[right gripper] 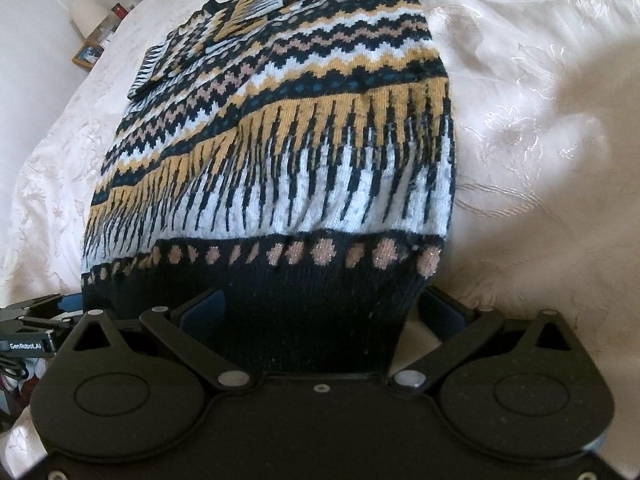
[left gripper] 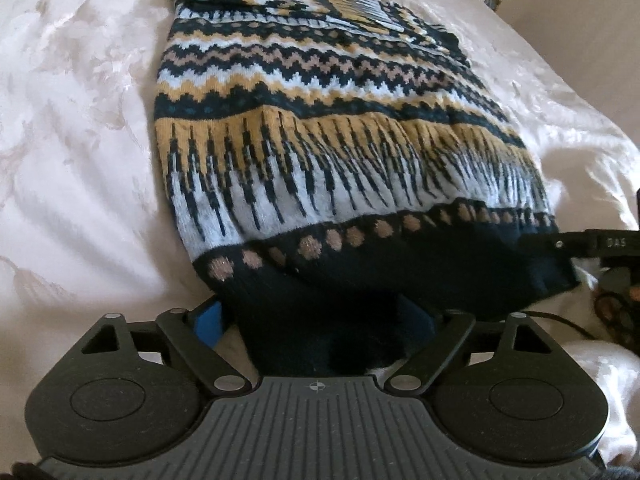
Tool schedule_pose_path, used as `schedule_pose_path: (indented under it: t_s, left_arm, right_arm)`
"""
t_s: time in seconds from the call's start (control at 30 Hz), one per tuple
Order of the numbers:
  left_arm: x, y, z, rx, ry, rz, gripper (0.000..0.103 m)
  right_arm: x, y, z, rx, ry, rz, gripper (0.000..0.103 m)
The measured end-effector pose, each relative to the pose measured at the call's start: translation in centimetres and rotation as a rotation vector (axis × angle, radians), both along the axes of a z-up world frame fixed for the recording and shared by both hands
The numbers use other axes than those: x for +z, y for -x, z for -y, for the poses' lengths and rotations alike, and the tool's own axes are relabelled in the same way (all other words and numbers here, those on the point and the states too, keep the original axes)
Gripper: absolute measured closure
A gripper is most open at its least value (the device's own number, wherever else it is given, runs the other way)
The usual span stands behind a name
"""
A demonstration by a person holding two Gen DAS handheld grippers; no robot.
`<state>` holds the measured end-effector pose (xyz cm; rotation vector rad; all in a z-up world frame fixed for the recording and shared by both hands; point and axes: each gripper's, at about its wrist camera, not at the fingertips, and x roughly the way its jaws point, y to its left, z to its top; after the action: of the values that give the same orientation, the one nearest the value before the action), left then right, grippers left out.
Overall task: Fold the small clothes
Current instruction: 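Close both grippers on the black ribbed hem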
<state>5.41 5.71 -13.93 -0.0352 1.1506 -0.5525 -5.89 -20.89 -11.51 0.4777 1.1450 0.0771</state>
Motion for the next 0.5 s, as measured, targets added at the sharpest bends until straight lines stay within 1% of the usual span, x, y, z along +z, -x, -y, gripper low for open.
schedule_pose_path:
  t_s: [0.07, 0.13, 0.17, 0.3, 0.37, 0.4, 0.47, 0.5]
  left_arm:
    - [0.0, 0.1, -0.3, 0.016, 0.010, -0.005, 0.024]
    - [0.0, 0.1, -0.8, 0.040, 0.026, -0.011, 0.030]
    - [0.0, 0.0, -1.0, 0.054, 0.031, -0.013, 0.036]
    - [-0.1, -0.1, -2.2, 0.118, 0.069, -0.026, 0.049]
    - [-0.2, -0.1, -2.6, 0.138, 0.087, -0.031, 0.051]
    - [-0.2, 0.0, -2.7, 0.143, 0.091, -0.031, 0.051]
    - [-0.2, 0.0, -2.7, 0.147, 0.095, -0.028, 0.051]
    - [-0.2, 0.0, -2.7, 0.148, 0.097, -0.026, 0.051]
  right_arm:
    - [0.0, 0.0, 0.0, 0.004, 0.002, -0.001, 0.000]
    - [0.0, 0.0, 0.0, 0.006, 0.002, -0.001, 0.000]
    - [0.0, 0.0, -0.1, 0.008, 0.002, -0.001, 0.000]
    - [0.2, 0.3, 0.2, 0.014, -0.023, 0.012, 0.000]
    - [0.3, 0.6, 0.7, -0.003, -0.055, 0.024, 0.000]
    - [0.3, 0.8, 0.9, -0.014, -0.067, 0.030, 0.001]
    - [0.5, 1.0, 1.2, -0.030, -0.062, 0.033, 0.007]
    - [0.5, 1.1, 1.3, -0.038, -0.057, 0.035, 0.013]
